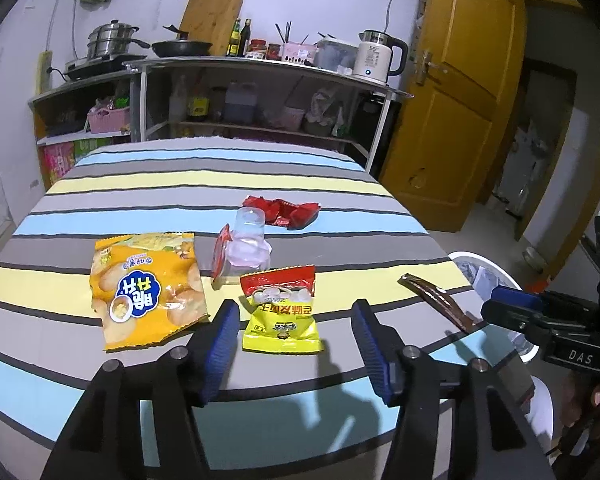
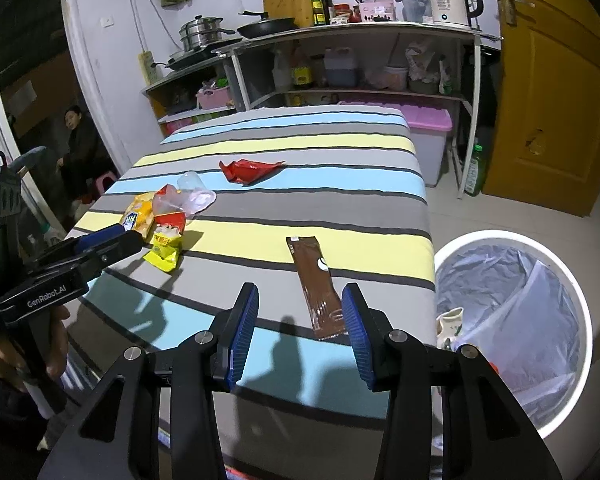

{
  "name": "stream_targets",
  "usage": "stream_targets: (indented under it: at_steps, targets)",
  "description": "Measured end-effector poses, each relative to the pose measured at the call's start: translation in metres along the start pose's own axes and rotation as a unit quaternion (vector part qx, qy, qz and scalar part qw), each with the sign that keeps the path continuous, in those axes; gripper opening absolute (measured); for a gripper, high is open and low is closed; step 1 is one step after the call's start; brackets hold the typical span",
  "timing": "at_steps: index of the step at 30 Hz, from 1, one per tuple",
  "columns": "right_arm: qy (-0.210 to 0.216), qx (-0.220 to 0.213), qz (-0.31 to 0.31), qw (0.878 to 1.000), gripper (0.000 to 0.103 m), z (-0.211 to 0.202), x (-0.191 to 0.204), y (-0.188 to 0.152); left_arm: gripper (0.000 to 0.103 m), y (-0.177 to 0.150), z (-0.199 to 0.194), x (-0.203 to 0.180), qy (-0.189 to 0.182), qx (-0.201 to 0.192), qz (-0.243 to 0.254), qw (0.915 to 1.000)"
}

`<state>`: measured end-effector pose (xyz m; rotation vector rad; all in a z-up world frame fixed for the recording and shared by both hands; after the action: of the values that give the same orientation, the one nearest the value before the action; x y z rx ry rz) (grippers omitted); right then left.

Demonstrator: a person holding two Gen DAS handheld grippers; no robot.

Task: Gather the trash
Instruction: 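Grasp the brown chocolate wrapper with the right gripper while the left grasps the red-yellow snack bag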

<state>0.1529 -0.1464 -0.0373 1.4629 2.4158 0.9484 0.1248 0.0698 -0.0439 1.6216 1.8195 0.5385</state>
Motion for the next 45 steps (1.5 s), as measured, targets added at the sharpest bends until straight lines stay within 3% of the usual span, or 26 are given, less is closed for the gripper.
stream_targets:
  at_steps: [17,23,26,30,45]
  targets:
    - [-0.004,0.041,-0.012,0.999,0.045,0.051,-0.005,0.022,0.058,0.003,0.047,0.001,0.028,0.052,0.0,0.9983]
    - [-0.005,0.053,-0.011,0.999,0.045,0.062,-0.006,0.024,0.049,0.003,0.055,0.001,0.036,0.063,-0.001,0.9973]
    - [-0.007,0.054,-0.008,0.998,0.043,0.065,-0.006,0.025,0.046,0.003,0.057,0.001,0.039,0.063,0.0,0.9973]
    - [-0.006,0.052,-0.003,0.999,0.022,0.065,-0.007,0.021,0.045,0.003,0.054,0.0,0.04,0.057,0.003,0.9976]
    - [0.012,0.005,0.019,1.0,0.021,0.02,-0.002,0.016,0.045,0.002,0.018,-0.021,0.016,0.022,0.028,0.9993]
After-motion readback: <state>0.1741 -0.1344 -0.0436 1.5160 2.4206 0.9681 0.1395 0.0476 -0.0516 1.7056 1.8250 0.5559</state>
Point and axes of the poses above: each gripper's, at about its wrist camera, not at the fingertips, and z roughly the way its jaws point, x to its left, y to its top, the point moved 3 cm from there along z, roughly the way its jaws point, and after that the axes turned 8 degrees about x, right-handed, at the moved point
